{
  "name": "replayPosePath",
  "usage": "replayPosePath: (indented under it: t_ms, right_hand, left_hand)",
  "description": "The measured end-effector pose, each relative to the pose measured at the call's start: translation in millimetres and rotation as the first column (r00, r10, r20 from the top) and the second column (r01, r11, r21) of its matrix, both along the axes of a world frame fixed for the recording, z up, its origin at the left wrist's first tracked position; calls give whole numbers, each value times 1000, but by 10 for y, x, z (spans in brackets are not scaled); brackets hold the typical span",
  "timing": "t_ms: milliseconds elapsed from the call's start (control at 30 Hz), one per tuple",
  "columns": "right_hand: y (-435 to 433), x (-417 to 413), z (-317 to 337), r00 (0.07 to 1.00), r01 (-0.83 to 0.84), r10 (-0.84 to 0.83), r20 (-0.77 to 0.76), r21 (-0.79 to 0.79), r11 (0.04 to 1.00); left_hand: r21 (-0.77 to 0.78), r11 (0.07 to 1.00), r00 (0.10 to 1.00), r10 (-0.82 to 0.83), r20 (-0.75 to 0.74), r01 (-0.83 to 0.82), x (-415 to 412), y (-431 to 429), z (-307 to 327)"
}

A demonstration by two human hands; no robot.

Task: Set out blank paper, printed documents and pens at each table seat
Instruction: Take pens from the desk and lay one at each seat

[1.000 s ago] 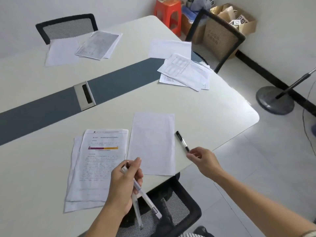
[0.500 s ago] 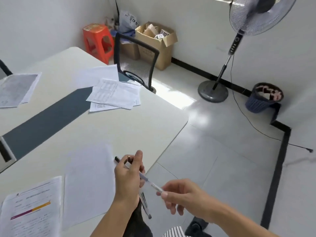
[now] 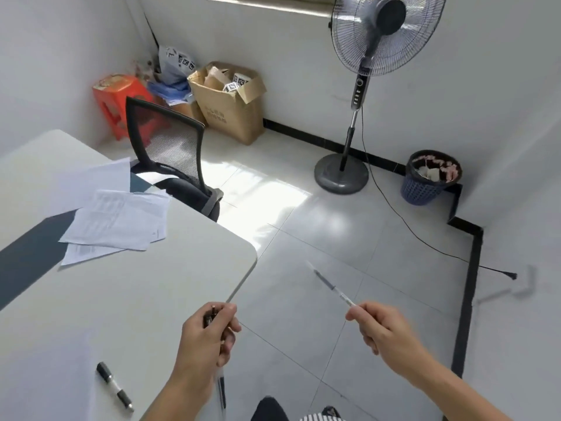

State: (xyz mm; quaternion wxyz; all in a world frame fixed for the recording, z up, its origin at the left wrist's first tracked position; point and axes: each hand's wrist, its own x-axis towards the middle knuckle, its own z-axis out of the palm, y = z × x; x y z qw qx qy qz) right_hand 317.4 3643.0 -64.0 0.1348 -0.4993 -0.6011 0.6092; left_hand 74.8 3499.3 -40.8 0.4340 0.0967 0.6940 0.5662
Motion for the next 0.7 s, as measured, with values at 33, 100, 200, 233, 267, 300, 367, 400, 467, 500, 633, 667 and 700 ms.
replayPosePath:
  t_ms: [33,100,200,233,267,300,367,400,467,500,633,667,700]
  right_hand:
    - [146,15,-25,1000,23,-23,2,5,1000]
    - [414,-20,-67,999,51,-51,2,0,999]
    - [824,-156,-122,998,67,-67,-11,-9,998]
    - [985,-209,-144,997,71,-71,-15,-12,997]
    - [1162,-270,-153,997,74,-74,-17,-14,997]
    - [1355,-339,-148,997,75,-75,-16,-10,997]
    - [1742,-480,-122,996,92,-92,-4,9,996]
    - [1939,-557,-101,994,109,-109,6,17,994]
    - [2315,-734,-16,992,124,-125,12,38,992]
    - [2503,-845,36,993,114,-115,7,49,992]
    - [3226,-1282,82,992,126,-126,-12,28,992]
    - [3385,-1382,72,993,114,-113,-12,27,993]
    - [3547,-1485,60,995,96,-96,-13,30,995]
  left_hand:
    - [-8,1000,1000,-3,3,3,-1,121,-27]
    - [-18,1000,1000,-8,5,8,-47,376,-89]
    - [-22,1000,1000,-17,14,17,-178,839,-202]
    - [-22,1000,1000,-16,17,16,-236,1027,-251]
    - [-22,1000,1000,-18,25,19,-300,1233,-289]
    - [-18,999,999,-27,33,27,-371,1449,-310]
    - [-5,998,997,-56,43,56,-525,1881,-322]
    - [-1,998,997,-66,43,66,-613,2097,-311]
    - [25,996,996,-81,43,80,-818,2527,-215]
    - [37,995,995,-98,33,97,-938,2747,-136]
    - [60,994,996,-91,-10,91,-1422,3517,45]
    - [71,994,997,-82,-12,82,-1532,3663,67]
    - [77,995,998,-67,-16,68,-1638,3797,84]
